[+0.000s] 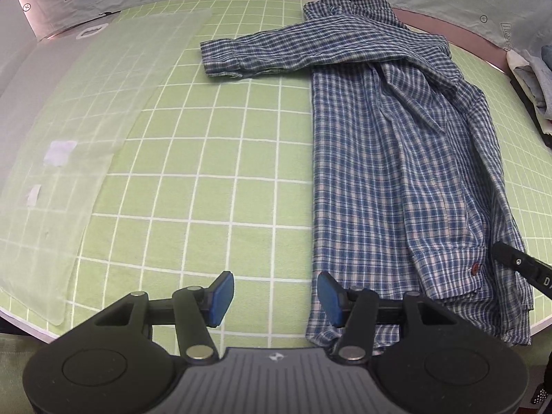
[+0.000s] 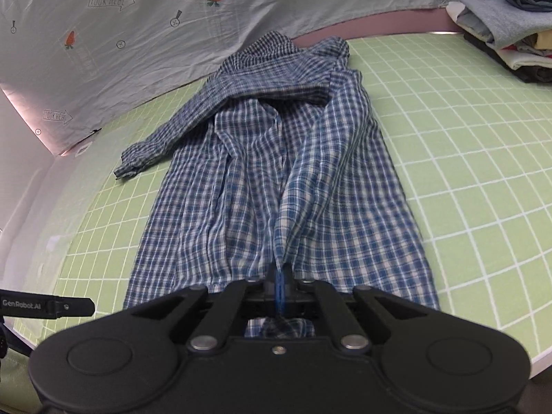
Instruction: Fold clothes
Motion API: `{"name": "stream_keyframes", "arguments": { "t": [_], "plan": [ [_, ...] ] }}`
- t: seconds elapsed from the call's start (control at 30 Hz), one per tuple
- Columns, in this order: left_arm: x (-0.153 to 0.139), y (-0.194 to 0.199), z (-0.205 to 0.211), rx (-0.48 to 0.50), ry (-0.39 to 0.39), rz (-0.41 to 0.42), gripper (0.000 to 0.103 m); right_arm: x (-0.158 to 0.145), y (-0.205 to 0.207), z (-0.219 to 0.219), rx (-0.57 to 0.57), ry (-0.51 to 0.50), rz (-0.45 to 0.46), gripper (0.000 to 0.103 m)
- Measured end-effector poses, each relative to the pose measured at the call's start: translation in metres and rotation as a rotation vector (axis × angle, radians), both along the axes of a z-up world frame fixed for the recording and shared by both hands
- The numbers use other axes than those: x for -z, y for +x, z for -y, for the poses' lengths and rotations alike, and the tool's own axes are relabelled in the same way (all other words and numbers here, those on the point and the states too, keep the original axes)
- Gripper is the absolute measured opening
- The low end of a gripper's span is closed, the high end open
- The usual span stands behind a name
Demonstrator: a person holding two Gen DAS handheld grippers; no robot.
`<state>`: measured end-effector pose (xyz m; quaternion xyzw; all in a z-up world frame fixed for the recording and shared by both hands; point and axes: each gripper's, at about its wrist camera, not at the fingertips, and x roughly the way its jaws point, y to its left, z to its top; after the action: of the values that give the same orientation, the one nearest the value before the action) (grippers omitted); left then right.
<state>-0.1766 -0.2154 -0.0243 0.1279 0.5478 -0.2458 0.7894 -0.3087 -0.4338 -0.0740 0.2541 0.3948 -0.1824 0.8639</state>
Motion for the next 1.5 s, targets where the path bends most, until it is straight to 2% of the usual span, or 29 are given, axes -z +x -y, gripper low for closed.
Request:
{"name": "stream_keyframes", "arguments": {
  "t": [0.13, 0.2, 0.27, 0.43, 0.6, 0.7, 0.8, 1.03, 1.2, 1.37, 1.5],
  "plan": [
    [0.005, 0.000, -0.010, -0.025, 0.011, -0.020, 0.055, 0.013, -0.001, 0.001, 0.029, 0.043, -0.027, 0.009],
    [0.007, -0.001, -0.011, -0.027, 0.012, -0.027, 0.055, 0.006, -0.007, 0.005, 0.054, 0.060, -0.003, 0.025],
    [0.007, -0.002, -0.009, -0.020, 0.012, -0.031, 0.055, -0.001, -0.014, 0.011, 0.082, 0.078, 0.027, 0.028],
    [0.006, -0.006, 0.000, 0.010, 0.009, -0.033, 0.056, -0.017, -0.029, 0.037, 0.190, 0.108, 0.100, 0.028],
    [0.005, -0.010, 0.011, 0.024, 0.008, -0.032, 0.057, 0.002, -0.031, 0.051, 0.210, 0.083, -0.003, 0.023],
    [0.004, -0.013, 0.015, 0.017, 0.005, -0.030, 0.059, 0.019, -0.033, 0.044, 0.175, 0.079, -0.071, 0.023],
    [0.004, -0.015, 0.019, 0.001, 0.003, -0.027, 0.062, 0.020, -0.034, 0.038, 0.130, 0.060, -0.085, 0.023],
    [0.004, -0.018, 0.035, -0.064, -0.014, -0.020, 0.063, -0.002, -0.025, 0.062, 0.082, -0.016, -0.031, 0.028],
    [0.005, -0.018, 0.050, -0.128, -0.029, -0.006, 0.077, -0.009, -0.017, 0.083, 0.013, -0.074, -0.008, 0.028],
    [0.007, -0.012, 0.061, -0.176, -0.029, -0.017, 0.077, -0.016, 0.000, 0.099, -0.014, -0.118, 0.004, 0.028],
    [0.002, 0.004, 0.061, -0.192, -0.018, 0.005, 0.078, -0.023, 0.024, 0.105, -0.035, -0.163, 0.023, 0.028]
  ]
}}
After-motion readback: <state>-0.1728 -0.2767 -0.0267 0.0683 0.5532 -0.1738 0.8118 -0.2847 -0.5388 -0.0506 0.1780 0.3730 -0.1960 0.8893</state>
